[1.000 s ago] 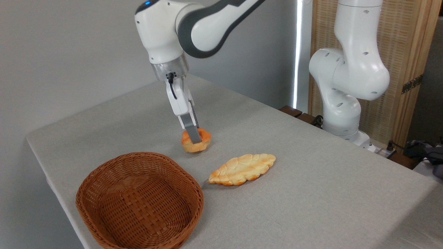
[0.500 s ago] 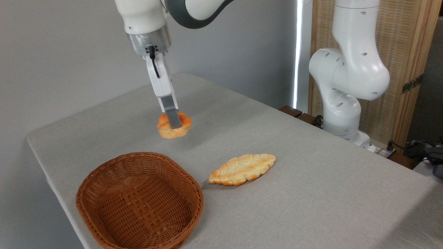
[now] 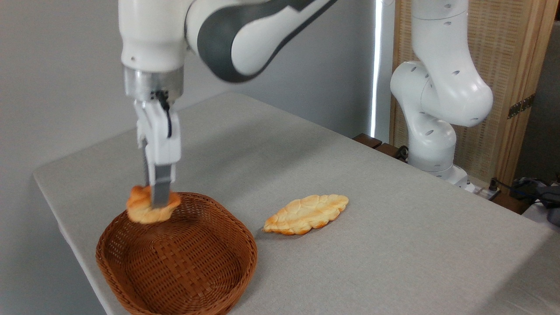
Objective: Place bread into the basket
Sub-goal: 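Lift the bun and carry it over the wicker basket, then lower the bun into the basket and open the gripper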
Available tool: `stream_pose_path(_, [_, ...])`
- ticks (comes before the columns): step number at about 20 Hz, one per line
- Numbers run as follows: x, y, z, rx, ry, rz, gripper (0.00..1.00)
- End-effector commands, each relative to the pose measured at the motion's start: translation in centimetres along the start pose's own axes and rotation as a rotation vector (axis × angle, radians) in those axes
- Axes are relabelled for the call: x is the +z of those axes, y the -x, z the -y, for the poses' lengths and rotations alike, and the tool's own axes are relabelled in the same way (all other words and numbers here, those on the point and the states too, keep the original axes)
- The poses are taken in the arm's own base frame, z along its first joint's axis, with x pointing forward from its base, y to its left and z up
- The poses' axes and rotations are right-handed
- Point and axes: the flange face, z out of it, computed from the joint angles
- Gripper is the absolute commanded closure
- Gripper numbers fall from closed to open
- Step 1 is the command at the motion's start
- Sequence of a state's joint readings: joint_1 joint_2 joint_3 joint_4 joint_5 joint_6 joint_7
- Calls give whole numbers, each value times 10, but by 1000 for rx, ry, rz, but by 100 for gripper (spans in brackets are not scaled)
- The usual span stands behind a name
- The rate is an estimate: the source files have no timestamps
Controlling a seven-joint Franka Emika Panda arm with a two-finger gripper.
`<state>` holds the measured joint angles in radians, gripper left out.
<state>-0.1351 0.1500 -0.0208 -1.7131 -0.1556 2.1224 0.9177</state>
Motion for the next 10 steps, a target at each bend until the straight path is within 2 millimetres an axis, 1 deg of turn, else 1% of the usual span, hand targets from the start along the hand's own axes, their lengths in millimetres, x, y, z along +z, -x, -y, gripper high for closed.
stream_pose_path(1, [25,-6,14,-11,-36,-22,48])
stream_pose_path(3, [42,-9,11,14,-28,7,47])
stream_pose_path(4, [48,-9,11,21,-27,19,47])
stream_pose_path(5, [50,-10,9,32,-28,26,46])
stream_pose_path(7, [52,-10,8,36,-26,32,40])
stream_pose_path(8, [54,-8,8,34,-24,34,34])
stream_pose_path(9, [54,-9,8,33,-24,35,25])
stream_pose_path(10, [55,-8,7,33,-20,39,22])
